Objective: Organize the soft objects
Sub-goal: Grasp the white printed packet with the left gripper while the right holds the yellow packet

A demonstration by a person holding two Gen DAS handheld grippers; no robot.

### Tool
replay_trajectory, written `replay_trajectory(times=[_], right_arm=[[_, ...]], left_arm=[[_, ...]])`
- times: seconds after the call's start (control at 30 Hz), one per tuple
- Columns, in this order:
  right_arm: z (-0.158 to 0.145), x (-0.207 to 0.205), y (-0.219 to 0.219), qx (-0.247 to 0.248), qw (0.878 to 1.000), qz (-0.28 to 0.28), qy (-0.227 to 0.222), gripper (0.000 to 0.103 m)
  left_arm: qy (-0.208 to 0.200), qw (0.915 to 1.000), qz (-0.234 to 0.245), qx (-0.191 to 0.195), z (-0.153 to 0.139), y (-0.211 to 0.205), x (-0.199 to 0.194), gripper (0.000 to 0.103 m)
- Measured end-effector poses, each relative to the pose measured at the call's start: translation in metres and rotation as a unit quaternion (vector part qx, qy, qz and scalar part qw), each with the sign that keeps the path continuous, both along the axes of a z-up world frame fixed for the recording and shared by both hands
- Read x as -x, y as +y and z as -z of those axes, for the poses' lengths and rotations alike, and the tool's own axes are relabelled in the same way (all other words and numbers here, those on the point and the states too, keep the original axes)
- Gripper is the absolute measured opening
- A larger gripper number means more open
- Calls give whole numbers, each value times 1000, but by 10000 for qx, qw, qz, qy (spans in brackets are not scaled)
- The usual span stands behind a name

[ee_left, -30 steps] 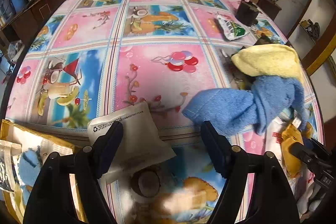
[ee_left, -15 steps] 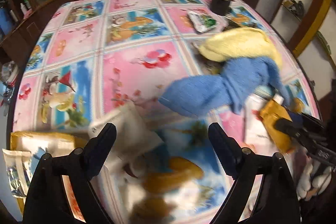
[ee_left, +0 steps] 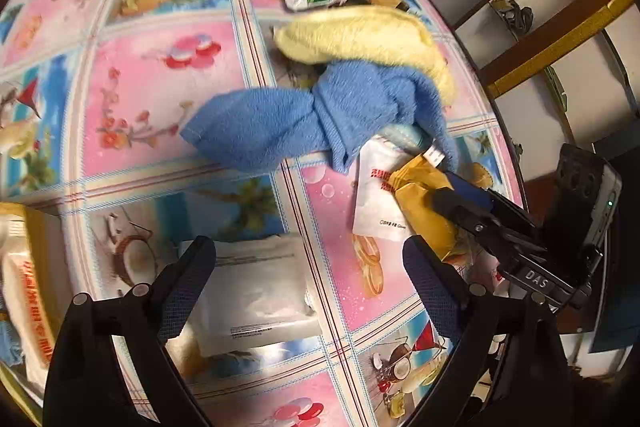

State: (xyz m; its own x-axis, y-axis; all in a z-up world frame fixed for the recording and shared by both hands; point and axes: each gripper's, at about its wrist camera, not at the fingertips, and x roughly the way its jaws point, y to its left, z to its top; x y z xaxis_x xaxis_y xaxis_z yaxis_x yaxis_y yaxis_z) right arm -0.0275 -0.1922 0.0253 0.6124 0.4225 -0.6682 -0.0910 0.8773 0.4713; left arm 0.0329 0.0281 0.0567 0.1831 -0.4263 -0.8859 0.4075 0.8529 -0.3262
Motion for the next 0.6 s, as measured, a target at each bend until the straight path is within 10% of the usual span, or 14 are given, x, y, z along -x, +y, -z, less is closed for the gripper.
replay_trajectory(times=[0.1, 0.27, 0.4, 0.5, 0.6], right_arm=[[-1, 1, 1, 24, 10000, -1, -29, 58], [-1, 1, -3, -1, 9999, 120, -64, 64], [-2, 1, 1, 176, 9997, 108, -128, 66], [-1, 1, 10, 371, 9992, -19, -144, 66], [2, 0, 21, 558, 9982, -163, -117, 66]], left_arm=[[-801, 9950, -165, -578, -12, 8, 17, 95], [-934, 9906, -469, -887, 19, 9, 40, 95], [-1598, 9730, -343, -1631, 42, -18, 45, 97], [-1720, 9761, -212, -1311, 43, -29, 47, 99], [-1644, 9796, -244, -1127, 37, -26, 52, 64]])
